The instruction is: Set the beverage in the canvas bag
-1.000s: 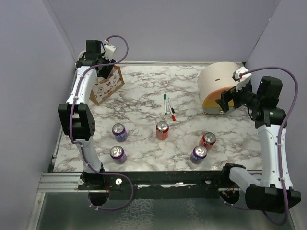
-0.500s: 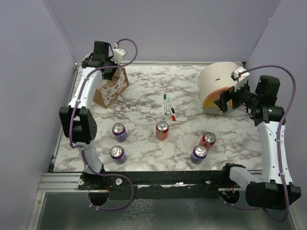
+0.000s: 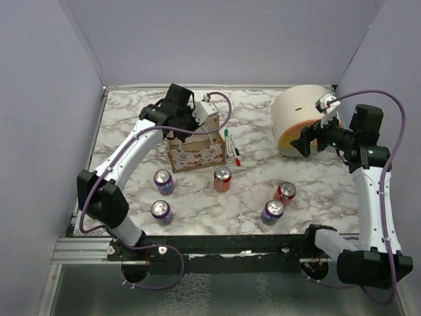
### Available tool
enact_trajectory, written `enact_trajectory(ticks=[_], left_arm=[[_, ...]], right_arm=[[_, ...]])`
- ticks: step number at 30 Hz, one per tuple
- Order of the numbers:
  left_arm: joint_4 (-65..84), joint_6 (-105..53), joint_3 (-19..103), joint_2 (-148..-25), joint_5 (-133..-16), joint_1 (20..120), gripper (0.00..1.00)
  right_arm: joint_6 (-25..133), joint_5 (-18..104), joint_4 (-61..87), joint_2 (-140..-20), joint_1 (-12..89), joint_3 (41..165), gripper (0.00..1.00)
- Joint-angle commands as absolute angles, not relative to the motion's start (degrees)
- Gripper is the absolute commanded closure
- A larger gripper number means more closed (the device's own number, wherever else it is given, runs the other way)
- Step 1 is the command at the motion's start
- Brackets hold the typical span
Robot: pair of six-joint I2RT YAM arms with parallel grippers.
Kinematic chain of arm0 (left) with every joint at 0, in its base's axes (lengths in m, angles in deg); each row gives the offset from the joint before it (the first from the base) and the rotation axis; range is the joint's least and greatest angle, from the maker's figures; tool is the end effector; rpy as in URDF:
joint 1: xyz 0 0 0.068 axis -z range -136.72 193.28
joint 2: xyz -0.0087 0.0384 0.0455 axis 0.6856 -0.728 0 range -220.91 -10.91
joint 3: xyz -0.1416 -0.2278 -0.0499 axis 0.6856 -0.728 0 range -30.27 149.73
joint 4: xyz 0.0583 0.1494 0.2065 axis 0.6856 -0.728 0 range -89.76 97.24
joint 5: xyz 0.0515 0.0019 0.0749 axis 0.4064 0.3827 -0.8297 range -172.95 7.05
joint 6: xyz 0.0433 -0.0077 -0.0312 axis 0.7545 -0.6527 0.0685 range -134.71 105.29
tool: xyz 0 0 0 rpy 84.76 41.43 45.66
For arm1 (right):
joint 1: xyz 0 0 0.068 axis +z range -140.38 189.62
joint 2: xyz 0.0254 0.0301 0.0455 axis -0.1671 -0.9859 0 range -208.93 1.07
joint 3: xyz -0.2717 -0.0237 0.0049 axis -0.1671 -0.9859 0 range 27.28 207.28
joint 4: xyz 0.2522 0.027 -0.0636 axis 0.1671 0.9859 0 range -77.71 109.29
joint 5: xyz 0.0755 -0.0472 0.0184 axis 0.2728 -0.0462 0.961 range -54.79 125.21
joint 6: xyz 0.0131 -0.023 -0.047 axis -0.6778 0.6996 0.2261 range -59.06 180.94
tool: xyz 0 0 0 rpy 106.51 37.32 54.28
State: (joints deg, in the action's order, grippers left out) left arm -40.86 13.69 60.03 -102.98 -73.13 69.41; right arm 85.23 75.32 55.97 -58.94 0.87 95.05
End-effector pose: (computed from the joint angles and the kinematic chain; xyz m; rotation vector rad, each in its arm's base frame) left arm 0.3085 -0.1580 0.3464 1.1821 2.1268 -0.1914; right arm 0.2058 -0.0084 0.3752 -0.6484 1.9570 0.4154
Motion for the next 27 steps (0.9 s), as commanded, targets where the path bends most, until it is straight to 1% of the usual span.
enact_trajectory(ticks=[1, 3, 4, 5, 8, 9, 11, 14, 19, 23, 27], left_arm=[[-38.2, 12.32, 56.68, -100.9, -74.31, 70.68, 0.85], [-37.37, 11.14, 56.23, -100.17, -74.59, 70.79, 0.76], [-37.33, 10.48, 56.21, -99.67, -74.52, 70.81, 0.68], [-37.28, 10.04, 56.22, -98.87, -74.39, 70.75, 0.59], [-36.71, 9.38, 55.12, -94.93, -74.46, 70.79, 0.24], [-36.28, 9.01, 54.17, -93.2, -74.88, 70.77, 0.15], [-35.7, 8.39, 52.08, -89.2, -75.48, 70.7, 0.02], [-36.11, 8.29, 48.61, -83.8, -75.4, 69.41, 0.0], [-40.14, 7.5, 42.43, -76.97, -70.07, 63.04, 0.01], [-44.12, 8.3, 35.93, -72.76, -67.87, 61.13, 0.01], [-45.52, 9.49, 32.04, -72.1, -68.2, 61.13, 0.01]], right_arm=[[86.75, 78.9, 58.02, -58.19, 0.74, 96.47, 0.01], [87.26, 79.62, 58.24, -58.22, 0.74, 96.38, 0.01], [87.44, 80.04, 58.33, -58.2, 0.74, 96.22, 0.01], [87.69, 80.49, 58.3, -58.17, 0.74, 96.12, 0.01], [88.28, 82.0, 58.17, -58.29, 0.74, 95.78, 0.01], [88.2, 82.3, 57.91, -58.35, 0.74, 95.68, 0.0], [88.21, 83.24, 57.57, -58.69, 0.74, 95.86, 0.0], [87.61, 84.94, 57.73, -59.78, 0.74, 97.39, 0.0], [86.02, 85.57, 57.15, -60.67, 0.74, 99.48, 0.0], [84.52, 85.83, 53.82, -59.58, 0.74, 96.67, 0.0], [85.95, 83.1, 51.75, -58.97, 0.74, 94.35, 0.01]])
